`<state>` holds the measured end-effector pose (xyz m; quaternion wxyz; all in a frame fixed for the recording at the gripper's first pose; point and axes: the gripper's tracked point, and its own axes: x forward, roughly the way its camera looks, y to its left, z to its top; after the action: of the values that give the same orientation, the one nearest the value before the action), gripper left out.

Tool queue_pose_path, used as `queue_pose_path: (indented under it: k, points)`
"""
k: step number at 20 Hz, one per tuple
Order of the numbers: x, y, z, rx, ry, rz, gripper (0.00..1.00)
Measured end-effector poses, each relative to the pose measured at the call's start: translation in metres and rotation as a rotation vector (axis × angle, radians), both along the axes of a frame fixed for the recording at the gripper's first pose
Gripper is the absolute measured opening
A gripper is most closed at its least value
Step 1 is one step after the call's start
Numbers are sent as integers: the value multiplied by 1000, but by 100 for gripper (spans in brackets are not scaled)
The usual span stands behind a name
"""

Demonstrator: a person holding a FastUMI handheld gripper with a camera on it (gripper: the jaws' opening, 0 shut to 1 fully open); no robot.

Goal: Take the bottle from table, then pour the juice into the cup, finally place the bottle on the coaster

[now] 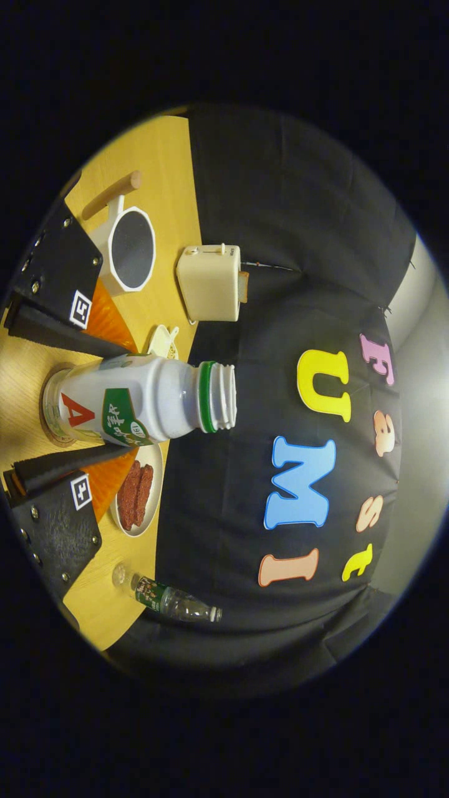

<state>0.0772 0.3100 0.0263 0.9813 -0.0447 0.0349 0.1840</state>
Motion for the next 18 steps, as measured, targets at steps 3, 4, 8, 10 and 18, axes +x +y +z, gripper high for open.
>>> queue_pose_path:
  k: [3,4,8,10,18]
  points:
    - [6,-5,-3,45,10,-12,70]
    - [8,-7,-2,60,9,-16,70]
    - [12,-13,-5,125,8,-25,70]
    - [12,-12,-6,123,6,-24,70]
    - [14,-7,-6,89,-8,-14,81]
